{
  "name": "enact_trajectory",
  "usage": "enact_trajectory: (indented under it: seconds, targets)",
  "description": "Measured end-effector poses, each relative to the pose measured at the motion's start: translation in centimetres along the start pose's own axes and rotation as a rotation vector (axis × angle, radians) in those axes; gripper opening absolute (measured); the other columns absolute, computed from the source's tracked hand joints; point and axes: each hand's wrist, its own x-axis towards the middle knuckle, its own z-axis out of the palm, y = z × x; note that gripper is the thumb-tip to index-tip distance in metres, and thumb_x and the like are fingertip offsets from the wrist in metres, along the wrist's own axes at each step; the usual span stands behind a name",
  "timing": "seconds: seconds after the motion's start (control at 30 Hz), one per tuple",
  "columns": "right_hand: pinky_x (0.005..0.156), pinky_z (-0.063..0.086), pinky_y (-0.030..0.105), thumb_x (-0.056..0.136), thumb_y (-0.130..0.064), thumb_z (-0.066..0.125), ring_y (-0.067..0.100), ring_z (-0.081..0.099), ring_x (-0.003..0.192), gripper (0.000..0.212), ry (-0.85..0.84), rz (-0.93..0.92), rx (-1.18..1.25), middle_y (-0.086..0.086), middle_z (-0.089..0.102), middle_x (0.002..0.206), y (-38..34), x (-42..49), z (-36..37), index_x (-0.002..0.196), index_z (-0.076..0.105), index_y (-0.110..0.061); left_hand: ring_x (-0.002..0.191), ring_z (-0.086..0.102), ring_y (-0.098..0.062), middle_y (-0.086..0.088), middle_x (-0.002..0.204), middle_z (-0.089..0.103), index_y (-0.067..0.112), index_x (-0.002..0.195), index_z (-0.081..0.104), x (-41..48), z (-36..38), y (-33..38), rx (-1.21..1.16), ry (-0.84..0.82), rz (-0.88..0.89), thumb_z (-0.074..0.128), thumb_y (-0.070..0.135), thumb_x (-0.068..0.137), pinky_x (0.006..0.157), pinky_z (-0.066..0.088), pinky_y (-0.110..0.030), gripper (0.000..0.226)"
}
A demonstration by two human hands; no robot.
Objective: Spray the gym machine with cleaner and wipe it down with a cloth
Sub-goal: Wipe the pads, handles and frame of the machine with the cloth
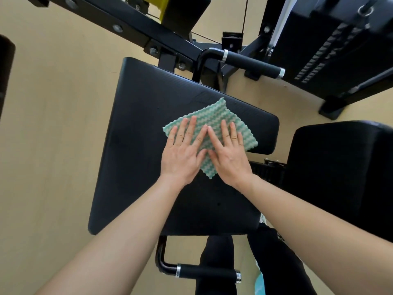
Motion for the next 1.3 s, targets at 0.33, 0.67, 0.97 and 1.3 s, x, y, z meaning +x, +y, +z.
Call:
enact_trajectory:
  seconds: [0.33, 0.67, 0.97, 1.3]
  targets:
    - [0.128, -0.012, 0.041, 0.11, -0.049, 0.015, 0.023, -0.024, 0.156, 0.063, 0.059, 0.056, -0.061, 0.009, -0.025, 0.169, 1.9, 6.1, -2.7, 0.163, -0.015, -0.03, 0.157, -0.018, -0.034, -0.016, 0.169, -0.022, 0.025, 0.162, -0.018, 8.3, -2.5, 0.9, 0.054, 0.066, -0.144, 0.008, 0.051, 0.108, 0.129, -0.004, -0.051, 0.066]
    - [0.129, -0.006, 0.044, 0.11, -0.046, 0.016, 0.023, -0.02, 0.157, 0.065, 0.121, 0.481, 0.133, 0.011, -0.019, 0.171, 6.2, -0.2, -0.7, 0.164, -0.008, -0.018, 0.156, -0.023, -0.031, -0.01, 0.17, -0.024, 0.029, 0.163, -0.013, 9.3, -1.3, 8.5, 0.08, -0.023, 0.214, 0.01, 0.052, 0.109, 0.128, -0.008, -0.05, 0.063]
    - [0.127, -0.004, 0.058, 0.109, -0.05, 0.022, 0.041, -0.011, 0.157, 0.062, 0.052, 0.113, -0.022, 0.012, -0.006, 0.172, 2.1, 5.8, -3.7, 0.165, 0.003, -0.031, 0.157, -0.021, -0.025, -0.005, 0.169, -0.026, 0.029, 0.162, -0.019, 7.4, -2.0, 1.3, 0.05, 0.06, -0.088, 0.005, 0.052, 0.109, 0.129, -0.007, -0.046, 0.062]
    - [0.126, -0.007, 0.056, 0.109, -0.053, 0.027, 0.039, -0.017, 0.156, 0.067, -0.072, -0.402, -0.207, 0.007, -0.016, 0.172, -7.1, 15.7, -6.6, 0.164, -0.005, -0.032, 0.16, -0.009, -0.028, -0.011, 0.172, -0.013, 0.026, 0.164, -0.011, 6.0, -4.0, -8.0, -0.078, 0.121, -0.614, 0.013, 0.053, 0.109, 0.129, 0.005, -0.05, 0.066]
